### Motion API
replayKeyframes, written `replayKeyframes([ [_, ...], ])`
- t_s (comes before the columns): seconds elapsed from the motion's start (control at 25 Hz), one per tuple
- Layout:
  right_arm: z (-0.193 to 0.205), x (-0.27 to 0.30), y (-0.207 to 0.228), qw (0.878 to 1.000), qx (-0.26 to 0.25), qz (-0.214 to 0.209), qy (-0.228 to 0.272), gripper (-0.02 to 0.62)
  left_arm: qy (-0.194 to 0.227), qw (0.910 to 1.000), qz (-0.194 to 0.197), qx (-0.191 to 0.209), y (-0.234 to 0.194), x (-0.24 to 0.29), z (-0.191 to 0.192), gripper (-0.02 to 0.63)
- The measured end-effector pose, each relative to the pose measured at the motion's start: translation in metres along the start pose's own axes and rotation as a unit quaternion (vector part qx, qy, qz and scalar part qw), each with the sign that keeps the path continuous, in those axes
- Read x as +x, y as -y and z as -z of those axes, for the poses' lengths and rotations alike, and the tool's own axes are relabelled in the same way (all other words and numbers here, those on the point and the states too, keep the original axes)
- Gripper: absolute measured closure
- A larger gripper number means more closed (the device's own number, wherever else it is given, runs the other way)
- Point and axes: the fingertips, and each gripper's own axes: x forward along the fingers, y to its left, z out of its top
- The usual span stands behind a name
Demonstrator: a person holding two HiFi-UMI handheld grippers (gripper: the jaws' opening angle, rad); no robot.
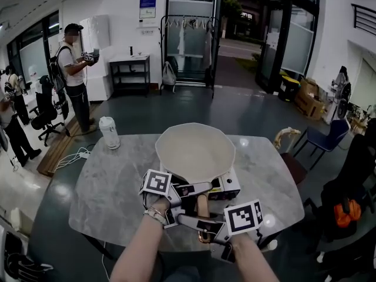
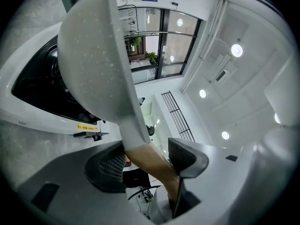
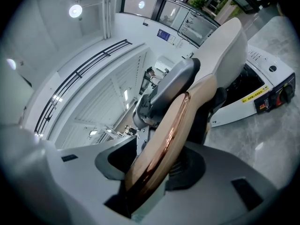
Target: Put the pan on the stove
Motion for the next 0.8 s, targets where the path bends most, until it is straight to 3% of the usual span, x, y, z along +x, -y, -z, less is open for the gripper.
replayKeyframes([
  [0.8, 0.006, 0.012, 0.030, 1.000, -0.005, 0.015, 0.000, 0.408, -0.012, 0.9998, 0.013, 0.003, -0.027, 0.000, -0.003, 0.324],
])
